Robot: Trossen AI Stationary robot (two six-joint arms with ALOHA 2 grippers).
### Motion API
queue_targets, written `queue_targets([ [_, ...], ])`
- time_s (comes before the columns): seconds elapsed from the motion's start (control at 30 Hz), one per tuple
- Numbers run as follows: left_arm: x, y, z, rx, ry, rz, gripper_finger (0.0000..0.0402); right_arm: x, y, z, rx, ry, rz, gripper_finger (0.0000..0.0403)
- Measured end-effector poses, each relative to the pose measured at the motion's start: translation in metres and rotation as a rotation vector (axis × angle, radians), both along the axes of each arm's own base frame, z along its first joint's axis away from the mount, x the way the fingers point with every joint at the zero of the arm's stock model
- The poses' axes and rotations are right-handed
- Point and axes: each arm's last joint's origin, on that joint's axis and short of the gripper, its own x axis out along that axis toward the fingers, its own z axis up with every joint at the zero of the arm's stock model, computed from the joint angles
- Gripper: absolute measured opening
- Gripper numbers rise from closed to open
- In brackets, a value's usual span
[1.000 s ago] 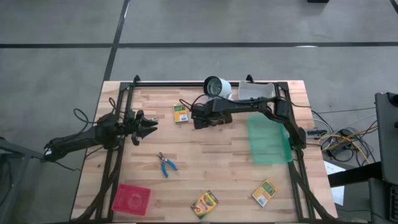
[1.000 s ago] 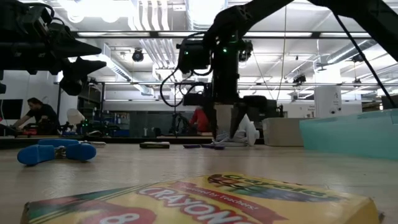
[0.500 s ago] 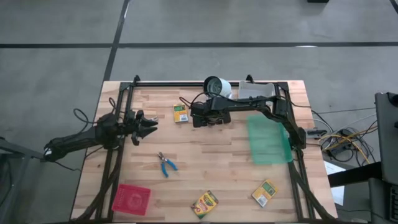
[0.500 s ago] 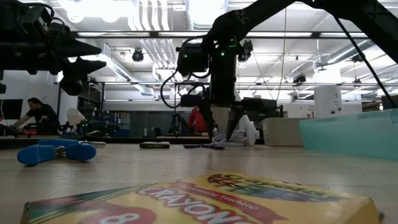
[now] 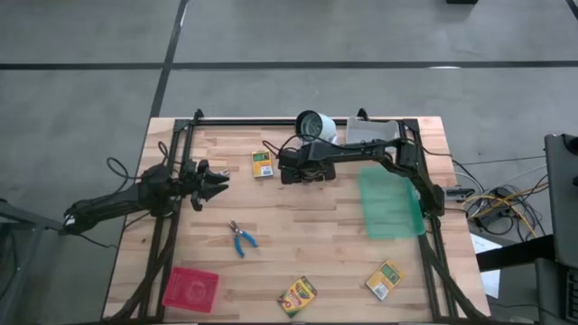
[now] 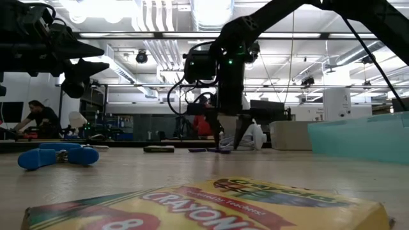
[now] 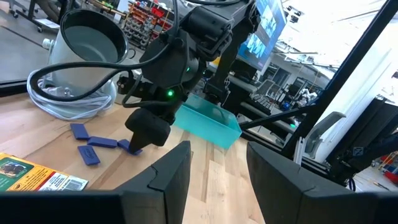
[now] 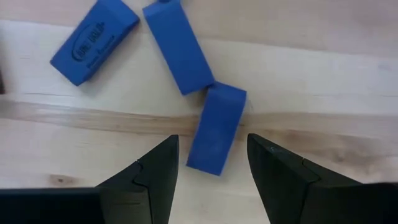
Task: Pick & Place School Supplies
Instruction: Put the blue eraser into the gray bin
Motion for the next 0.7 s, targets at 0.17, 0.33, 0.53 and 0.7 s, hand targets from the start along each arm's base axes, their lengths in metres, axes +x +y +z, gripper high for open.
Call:
queue_targets([
  [0.17,0.0,0.0,0.0,0.0,0.0,0.0,0.0163,-0.0044,0.0011,-0.0075,0.005,0.011,-0.031,0.0185],
  [0.33,0.0,0.0,0.0,0.0,0.0,0.0,0.0163,-0.0051,-0.0001,-0.008,-0.001,0.012,-0.034,0.0183],
  [0.53,0.0,0.0,0.0,0.0,0.0,0.0,0.0163,-0.0047,-0.0007,-0.0083,-0.017,0.012,-0.002,0.017],
  [0.7,0.0,0.0,0.0,0.0,0.0,0.0,0.0163,-0.0035,-0.0015,-0.0082,-0.039,0.004,0.003,0.0154],
])
